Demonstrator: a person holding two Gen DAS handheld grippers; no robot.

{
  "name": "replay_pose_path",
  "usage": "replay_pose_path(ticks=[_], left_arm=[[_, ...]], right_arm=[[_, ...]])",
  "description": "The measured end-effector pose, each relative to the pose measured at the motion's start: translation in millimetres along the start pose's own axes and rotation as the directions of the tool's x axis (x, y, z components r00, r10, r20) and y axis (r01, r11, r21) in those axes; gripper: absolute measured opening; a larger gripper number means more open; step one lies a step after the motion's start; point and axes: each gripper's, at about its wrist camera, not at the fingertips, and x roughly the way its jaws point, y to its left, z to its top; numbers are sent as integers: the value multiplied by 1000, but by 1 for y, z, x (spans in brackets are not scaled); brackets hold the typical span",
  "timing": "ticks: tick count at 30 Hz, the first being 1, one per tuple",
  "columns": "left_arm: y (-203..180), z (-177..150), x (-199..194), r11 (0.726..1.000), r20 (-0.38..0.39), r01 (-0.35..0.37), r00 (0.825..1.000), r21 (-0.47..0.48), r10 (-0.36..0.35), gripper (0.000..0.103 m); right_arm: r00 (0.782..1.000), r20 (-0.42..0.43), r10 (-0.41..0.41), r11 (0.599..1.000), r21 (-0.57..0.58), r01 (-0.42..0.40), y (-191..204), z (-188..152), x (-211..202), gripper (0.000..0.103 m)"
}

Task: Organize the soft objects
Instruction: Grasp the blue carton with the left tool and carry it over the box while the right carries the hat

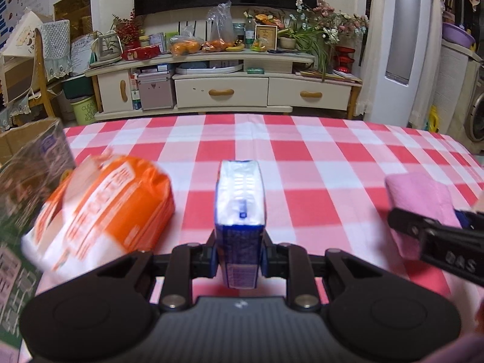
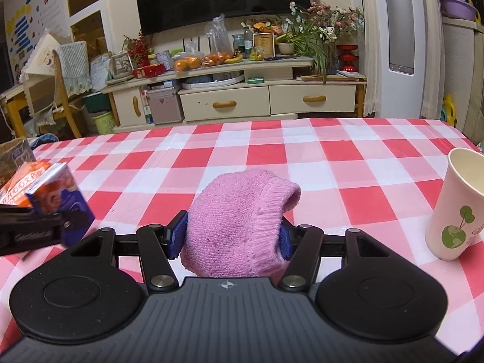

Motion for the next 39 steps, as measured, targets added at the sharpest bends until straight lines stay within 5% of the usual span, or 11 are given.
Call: replay_pose_path(ticks=[16,39], left_arm=[[12,-28,-45,997,5,45,999,66,-45,23],[53,-19,-91,996,93,83,992,41,-86,23]], right_arm=[[999,-45,24,999,24,-23,19,-24,-29,72],[1000,-15,-11,1000,-30,10,62,-36,-79,72]])
